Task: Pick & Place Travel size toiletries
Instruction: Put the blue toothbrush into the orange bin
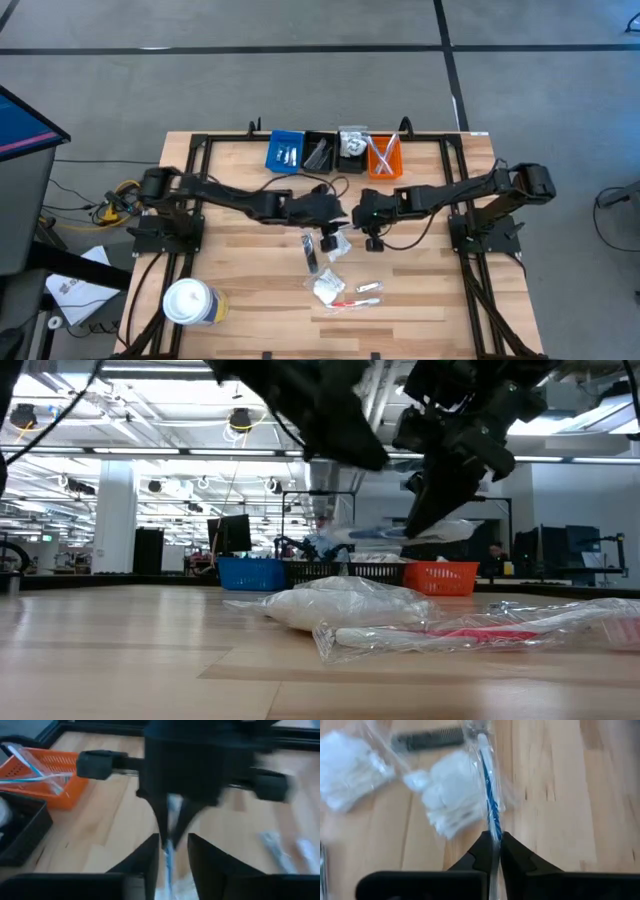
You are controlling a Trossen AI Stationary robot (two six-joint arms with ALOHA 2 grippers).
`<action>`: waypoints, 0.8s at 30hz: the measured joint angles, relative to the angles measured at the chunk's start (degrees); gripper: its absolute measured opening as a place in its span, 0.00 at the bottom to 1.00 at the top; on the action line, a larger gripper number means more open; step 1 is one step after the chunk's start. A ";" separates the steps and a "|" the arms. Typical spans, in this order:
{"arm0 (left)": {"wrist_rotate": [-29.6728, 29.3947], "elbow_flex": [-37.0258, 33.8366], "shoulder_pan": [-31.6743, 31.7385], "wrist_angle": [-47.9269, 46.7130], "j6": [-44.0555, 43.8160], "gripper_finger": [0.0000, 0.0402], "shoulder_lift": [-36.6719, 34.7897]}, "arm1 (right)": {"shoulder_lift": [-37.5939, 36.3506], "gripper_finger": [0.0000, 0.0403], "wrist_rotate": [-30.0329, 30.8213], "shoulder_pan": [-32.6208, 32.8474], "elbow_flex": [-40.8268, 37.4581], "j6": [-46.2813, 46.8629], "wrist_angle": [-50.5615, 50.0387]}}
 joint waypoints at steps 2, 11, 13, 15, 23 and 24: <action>-1.55 -1.80 -1.73 0.25 -0.04 0.28 -3.77 | -0.83 0.02 -0.01 -0.52 -0.02 -0.08 2.16; -14.78 -13.99 -10.57 4.53 -0.10 0.35 -21.53 | -16.46 0.03 6.52 -12.80 -3.41 5.24 12.55; -16.42 -16.38 -11.66 6.35 -0.11 0.35 -24.41 | -19.69 0.02 7.01 -17.65 -4.60 7.91 12.66; -16.79 -18.77 -12.37 8.23 0.06 0.35 -26.89 | -21.17 0.01 8.38 -22.01 -5.48 10.18 11.92; -16.96 -22.01 -12.70 12.85 0.25 0.33 -29.88 | -19.08 0.02 10.57 -32.78 -13.00 16.16 21.75; -16.97 -22.01 -12.70 13.16 0.25 0.33 -29.89 | -18.37 0.02 10.56 -33.76 -13.48 16.53 22.26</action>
